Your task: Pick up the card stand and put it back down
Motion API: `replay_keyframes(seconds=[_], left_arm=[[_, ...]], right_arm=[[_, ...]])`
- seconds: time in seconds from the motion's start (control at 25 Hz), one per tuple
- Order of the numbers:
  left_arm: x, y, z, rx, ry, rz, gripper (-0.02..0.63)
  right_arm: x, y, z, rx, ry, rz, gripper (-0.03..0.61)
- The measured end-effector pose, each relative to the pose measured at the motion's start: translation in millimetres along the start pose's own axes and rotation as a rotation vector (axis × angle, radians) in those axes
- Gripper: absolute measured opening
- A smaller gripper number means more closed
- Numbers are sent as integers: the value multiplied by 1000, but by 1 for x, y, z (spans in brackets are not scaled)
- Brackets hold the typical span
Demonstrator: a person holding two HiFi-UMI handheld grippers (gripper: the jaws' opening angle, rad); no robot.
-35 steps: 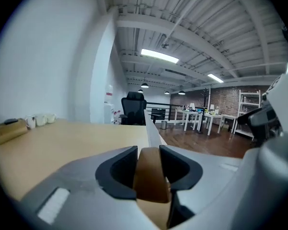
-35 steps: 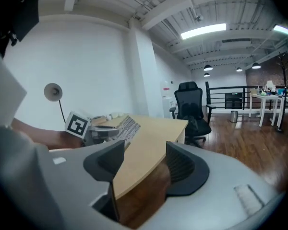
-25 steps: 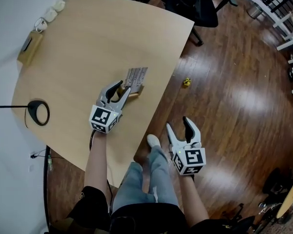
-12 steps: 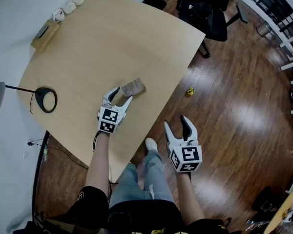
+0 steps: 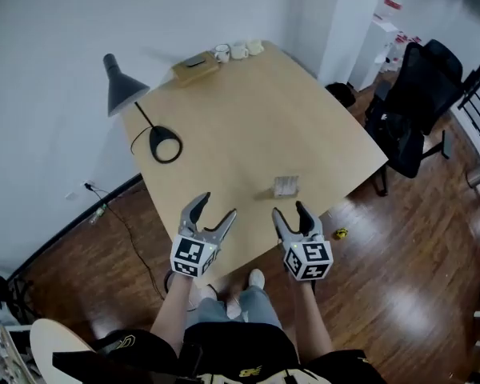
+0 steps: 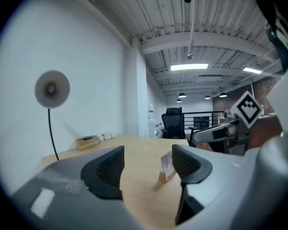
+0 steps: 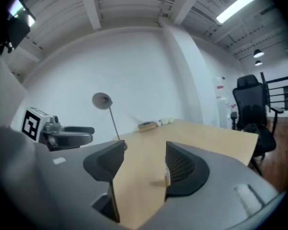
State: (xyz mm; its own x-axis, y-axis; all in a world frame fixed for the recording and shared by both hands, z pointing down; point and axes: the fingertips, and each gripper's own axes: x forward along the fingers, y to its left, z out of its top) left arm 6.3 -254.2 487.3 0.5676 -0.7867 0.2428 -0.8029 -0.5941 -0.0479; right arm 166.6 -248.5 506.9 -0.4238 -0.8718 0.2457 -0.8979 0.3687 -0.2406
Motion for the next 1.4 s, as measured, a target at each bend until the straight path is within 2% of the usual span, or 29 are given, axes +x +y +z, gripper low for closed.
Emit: replay_keyframes(seconds=[0.12,0.28,0.32,0.36,0.48,0.52,0.6,0.64,0.72,0.88,1.04,1.4], left_arm=[[-77,-16,22,-11,-56,41,330],[-160,-29,22,-69,-153,117,305],[-177,-30,20,-62,-161,135,300],[-193,-35,19,-48,-158,152,266],[-245,-64,23,6,-158,181,262],[-264,-70,27,12,-173,187,262],[-297,-73,36,2,-218,216,264],[-310,-73,41,2,-240,232,264],[-332,-79,47,7,-261,260,265],[-362,-87,52,14,-272,322,270],[-369,-90,64,10,-303,378,270],[-343,-135,81,47,-299,339,268]], right_arm=[[-12,48,38,-97,-62,123,278],[-63,116,41,-150,-138,179,278],[-75,133,33,-150,-138,182,278],[-88,148,22,-142,-121,182,278],[-133,185,-13,-92,-55,159,278],[-145,199,-21,-110,-41,145,278],[-166,227,-28,-246,-12,101,279],[-176,237,-27,-318,-7,80,301],[-198,250,-21,-363,-19,71,327],[-224,264,-8,-356,-47,81,327],[-240,276,25,-382,-124,116,327],[-276,240,40,-341,-165,93,325]])
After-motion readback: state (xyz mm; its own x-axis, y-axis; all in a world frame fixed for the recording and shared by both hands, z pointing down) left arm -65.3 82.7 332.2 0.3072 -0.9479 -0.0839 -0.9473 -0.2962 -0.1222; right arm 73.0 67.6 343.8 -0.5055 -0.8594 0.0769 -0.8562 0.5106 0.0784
